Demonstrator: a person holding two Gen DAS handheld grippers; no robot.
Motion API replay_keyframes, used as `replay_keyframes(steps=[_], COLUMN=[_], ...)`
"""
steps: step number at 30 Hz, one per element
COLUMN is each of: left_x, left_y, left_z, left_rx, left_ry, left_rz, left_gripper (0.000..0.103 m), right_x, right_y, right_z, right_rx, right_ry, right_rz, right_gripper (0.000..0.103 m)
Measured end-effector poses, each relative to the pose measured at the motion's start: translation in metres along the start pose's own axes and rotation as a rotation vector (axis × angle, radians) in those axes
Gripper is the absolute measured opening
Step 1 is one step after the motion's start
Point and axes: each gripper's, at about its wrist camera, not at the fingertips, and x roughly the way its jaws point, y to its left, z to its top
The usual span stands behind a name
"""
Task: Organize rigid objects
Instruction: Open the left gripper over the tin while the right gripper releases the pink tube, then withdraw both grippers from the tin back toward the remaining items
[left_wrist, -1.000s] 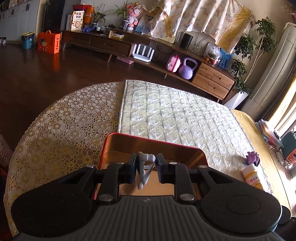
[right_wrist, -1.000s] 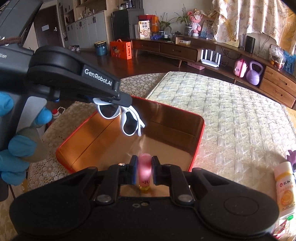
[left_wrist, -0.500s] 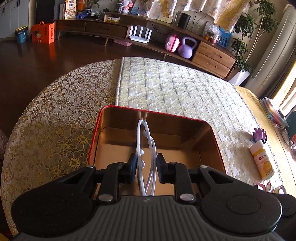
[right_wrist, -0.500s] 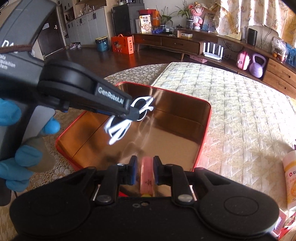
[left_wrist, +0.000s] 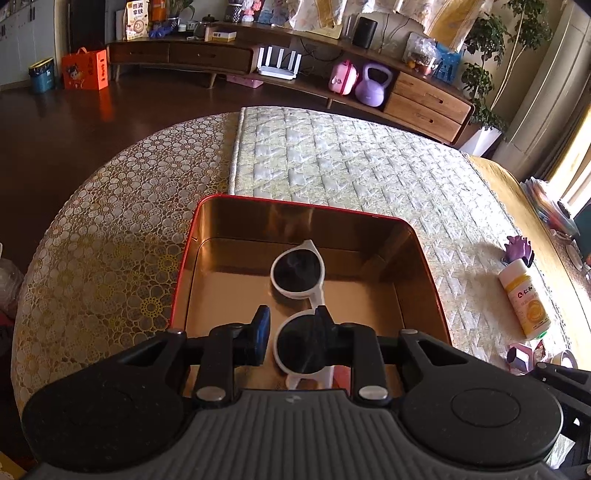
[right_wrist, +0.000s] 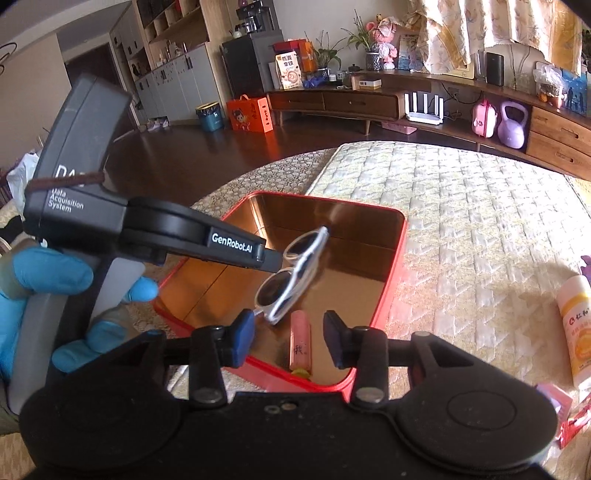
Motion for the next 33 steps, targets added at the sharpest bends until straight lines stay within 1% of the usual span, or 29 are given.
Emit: replay_keyframes(steps=[1, 2, 3, 5, 11, 15, 19, 20, 23, 28, 32, 33], left_x=[-0.003, -0.005, -0.009, -0.017, -0.037, -0.050, -0.062, -0.064, -0.072, -0.084, -0.093, -0.094], left_y=[-0.001, -0.001, -0.002, -0.003, -0.013, -0.022, -0.035, -0.038, -0.047, -0.061, -0.075, -0.078], left_z=[-0.001, -0.002, -0.003, -0.005, -0.012, -0.018, -0.025, -0.027, -0.032, -0.040, -0.045, -0.047], left_rx=[-0.002, -0.002, -0.003, -0.002, 0.024, 0.037, 0.072, 0.076, 0.086, 0.101, 0.116, 0.120], left_ry=[-0.005, -0.012, -0.021, -0.050, -0.071, -0.083, -0.099, -0.101, -0.105, -0.125, -0.134, -0.134], left_rz=[0.002, 0.001, 0.001, 0.001, -0.003, -0.019, -0.040, -0.046, -0.063, -0.088, -0.120, -0.125], left_gripper=[0.033, 0.042, 0.055, 0.067, 0.068, 0.068, 0.068, 0.068, 0.076, 0.076, 0.076, 0.076], right_x=[-0.003, -0.006, -0.010, -0.016, -0.037, -0.050, -0.062, -0.065, -0.074, -0.093, -0.111, -0.116], right_y=[-0.001, -0.003, -0.004, -0.007, -0.020, -0.025, -0.029, -0.031, -0.035, -0.046, -0.057, -0.059], right_z=[-0.001, -0.001, -0.002, -0.004, -0.010, -0.014, -0.017, -0.018, -0.021, -0.026, -0.037, -0.040], right_rx=[0.004, 0.009, 0.014, 0.025, 0.066, 0.086, 0.099, 0.105, 0.115, 0.143, 0.169, 0.174], right_ry=[-0.004, -0.008, -0.012, -0.023, -0.061, -0.092, -0.118, -0.125, -0.149, -0.189, -0.232, -0.242], right_rz=[-0.002, -0.002, -0.002, -0.007, -0.022, -0.034, -0.045, -0.046, -0.049, -0.057, -0.102, -0.119], right_gripper=[0.042, 0.043, 0.044, 0.047, 0.056, 0.063, 0.071, 0.073, 0.079, 0.092, 0.100, 0.101])
